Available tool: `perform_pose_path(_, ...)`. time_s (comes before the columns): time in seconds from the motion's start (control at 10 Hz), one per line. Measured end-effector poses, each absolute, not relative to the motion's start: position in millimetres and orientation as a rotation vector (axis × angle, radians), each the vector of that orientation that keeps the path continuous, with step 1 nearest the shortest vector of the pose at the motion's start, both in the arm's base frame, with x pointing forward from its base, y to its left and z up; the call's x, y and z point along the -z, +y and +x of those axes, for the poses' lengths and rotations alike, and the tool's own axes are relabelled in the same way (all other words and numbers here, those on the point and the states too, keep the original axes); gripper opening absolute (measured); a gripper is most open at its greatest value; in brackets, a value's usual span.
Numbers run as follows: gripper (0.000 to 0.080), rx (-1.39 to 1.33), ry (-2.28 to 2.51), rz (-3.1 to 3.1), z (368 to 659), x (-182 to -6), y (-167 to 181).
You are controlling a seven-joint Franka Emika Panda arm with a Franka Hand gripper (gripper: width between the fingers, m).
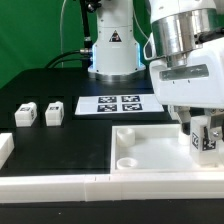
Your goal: Assemble one leg
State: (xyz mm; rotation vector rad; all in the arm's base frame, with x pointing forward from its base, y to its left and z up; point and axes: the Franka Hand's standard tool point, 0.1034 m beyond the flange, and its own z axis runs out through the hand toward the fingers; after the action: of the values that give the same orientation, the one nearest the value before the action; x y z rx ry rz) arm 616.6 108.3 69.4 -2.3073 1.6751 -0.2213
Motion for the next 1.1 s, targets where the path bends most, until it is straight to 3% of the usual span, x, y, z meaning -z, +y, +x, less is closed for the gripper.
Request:
perform_pose_path(0.1,0.0623,0.224,1.659,-2.318,616.5,-70.1,110.2)
perform_pose_path(0.2,0.0642,0.26,1.462,-2.466,616.5,-70.2,112.2)
perform_pose_path(1.1,0.0649,0.375,-0.092,-3.034,622.5,-74.5,121.0)
